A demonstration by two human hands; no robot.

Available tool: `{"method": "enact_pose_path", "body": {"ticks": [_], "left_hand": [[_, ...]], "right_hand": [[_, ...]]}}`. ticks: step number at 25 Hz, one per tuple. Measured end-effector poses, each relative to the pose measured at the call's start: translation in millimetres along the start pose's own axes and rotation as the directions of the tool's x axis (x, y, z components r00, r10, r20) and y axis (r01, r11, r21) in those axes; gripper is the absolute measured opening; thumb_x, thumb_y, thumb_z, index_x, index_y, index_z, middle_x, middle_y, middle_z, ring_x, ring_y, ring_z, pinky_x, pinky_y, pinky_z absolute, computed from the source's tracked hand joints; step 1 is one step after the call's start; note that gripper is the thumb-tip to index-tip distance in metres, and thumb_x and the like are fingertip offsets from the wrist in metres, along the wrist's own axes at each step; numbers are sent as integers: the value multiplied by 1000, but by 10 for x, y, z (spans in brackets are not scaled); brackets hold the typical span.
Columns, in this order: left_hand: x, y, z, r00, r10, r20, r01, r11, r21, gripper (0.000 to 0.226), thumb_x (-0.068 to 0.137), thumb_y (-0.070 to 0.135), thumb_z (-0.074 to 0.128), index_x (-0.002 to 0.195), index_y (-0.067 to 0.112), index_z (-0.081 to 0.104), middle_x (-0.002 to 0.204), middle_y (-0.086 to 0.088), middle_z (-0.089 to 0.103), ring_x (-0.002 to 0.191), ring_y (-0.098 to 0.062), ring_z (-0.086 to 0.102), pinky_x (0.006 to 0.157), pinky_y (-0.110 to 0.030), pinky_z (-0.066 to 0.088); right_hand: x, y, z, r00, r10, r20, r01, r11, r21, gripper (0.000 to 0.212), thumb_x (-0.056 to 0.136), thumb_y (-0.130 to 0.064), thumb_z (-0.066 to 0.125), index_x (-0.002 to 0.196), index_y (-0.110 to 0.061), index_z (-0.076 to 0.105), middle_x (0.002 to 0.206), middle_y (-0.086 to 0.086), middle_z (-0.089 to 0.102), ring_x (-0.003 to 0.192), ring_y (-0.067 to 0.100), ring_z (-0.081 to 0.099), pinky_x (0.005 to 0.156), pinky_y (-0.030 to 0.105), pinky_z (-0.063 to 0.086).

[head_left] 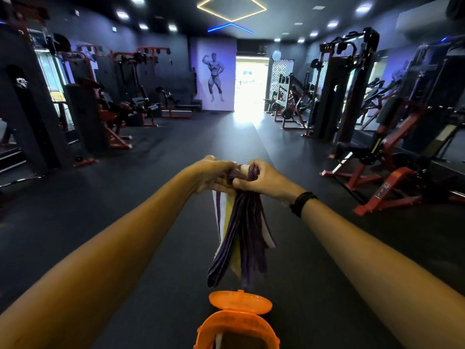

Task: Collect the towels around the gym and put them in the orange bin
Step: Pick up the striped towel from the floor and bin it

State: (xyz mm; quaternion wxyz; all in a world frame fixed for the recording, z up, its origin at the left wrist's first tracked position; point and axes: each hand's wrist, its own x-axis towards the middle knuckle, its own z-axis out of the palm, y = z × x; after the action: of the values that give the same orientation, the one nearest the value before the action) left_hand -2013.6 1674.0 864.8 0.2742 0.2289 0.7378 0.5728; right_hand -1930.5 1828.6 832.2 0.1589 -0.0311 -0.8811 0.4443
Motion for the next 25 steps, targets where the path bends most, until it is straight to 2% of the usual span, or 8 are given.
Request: {"method": "enact_pose_path", "body": {"ticks": [3, 6, 8, 12, 14, 17, 22, 25], "left_hand": [[-90, 46, -12, 978, 202, 47, -208, 956, 206, 27, 93, 23, 61, 103, -2, 64, 86, -16, 67, 68, -22, 66, 70, -32, 60], [-38, 45, -134, 855, 511, 88, -410, 563, 717, 57, 68, 46, 81, 113, 19, 57, 110, -7, 61, 102, -22, 56, 86, -38, 50], [-1, 59, -165, 881, 442, 169, -364, 408, 837, 71, 65, 56, 78, 123, 24, 54, 123, -6, 57, 115, -25, 52, 94, -44, 47], [-2, 160, -34, 865, 490, 107, -407, 562, 720, 46, 74, 49, 75, 81, 4, 68, 80, -15, 68, 70, -20, 61, 65, -39, 48], [-21, 249, -22, 860, 509, -26, -392, 694, 604, 47, 75, 47, 76, 84, 1, 69, 83, -16, 70, 71, -19, 64, 65, -39, 51], [-72, 317, -163, 884, 449, -131, -353, 825, 441, 49, 72, 47, 79, 91, 2, 71, 90, -14, 73, 76, -18, 67, 72, -40, 55], [-107, 33, -371, 936, 228, -270, -158, 954, 256, 47, 77, 45, 74, 94, 2, 69, 88, -12, 71, 73, -22, 66, 74, -37, 55], [-110, -196, -432, 936, 126, -328, -41, 966, 253, 46, 77, 50, 72, 83, 5, 67, 82, -11, 68, 65, -21, 63, 67, -34, 53]], "right_hand": [[-28, 93, -82, 996, -46, -80, 44, 999, -26, 53, 57, -25, 89, 94, -9, 55, 82, 2, 58, 75, 14, 53, 68, 37, 48], [-89, 97, -157, 994, -29, -107, 49, 980, 192, 42, 64, -1, 85, 92, -13, 57, 90, 8, 65, 83, 17, 61, 81, 41, 53], [-141, 38, -208, 997, -28, -71, 50, 944, 325, 45, 67, 5, 80, 96, -17, 53, 96, 11, 66, 88, 20, 64, 84, 37, 54], [-195, 95, -328, 1000, -7, 1, 7, 957, 290, 63, 65, -9, 85, 118, -14, 50, 110, 10, 67, 99, 22, 65, 91, 42, 54], [-283, 246, -354, 980, 48, 193, -74, 989, 131, 76, 59, -19, 88, 126, -17, 51, 118, 5, 66, 107, 21, 64, 93, 43, 53], [-482, 487, -356, 886, 199, 418, -202, 979, -36, 64, 67, -10, 84, 124, -12, 56, 120, 5, 65, 110, 22, 63, 95, 38, 52], [-572, 560, -647, 878, 277, 390, -307, 952, 13, 31, 77, -4, 73, 107, -6, 65, 106, 5, 67, 102, 23, 61, 92, 28, 49], [-474, 515, -803, 905, 291, 311, -312, 950, 17, 50, 58, -26, 81, 103, -10, 67, 102, 6, 69, 95, 24, 64, 90, 37, 51]]}}
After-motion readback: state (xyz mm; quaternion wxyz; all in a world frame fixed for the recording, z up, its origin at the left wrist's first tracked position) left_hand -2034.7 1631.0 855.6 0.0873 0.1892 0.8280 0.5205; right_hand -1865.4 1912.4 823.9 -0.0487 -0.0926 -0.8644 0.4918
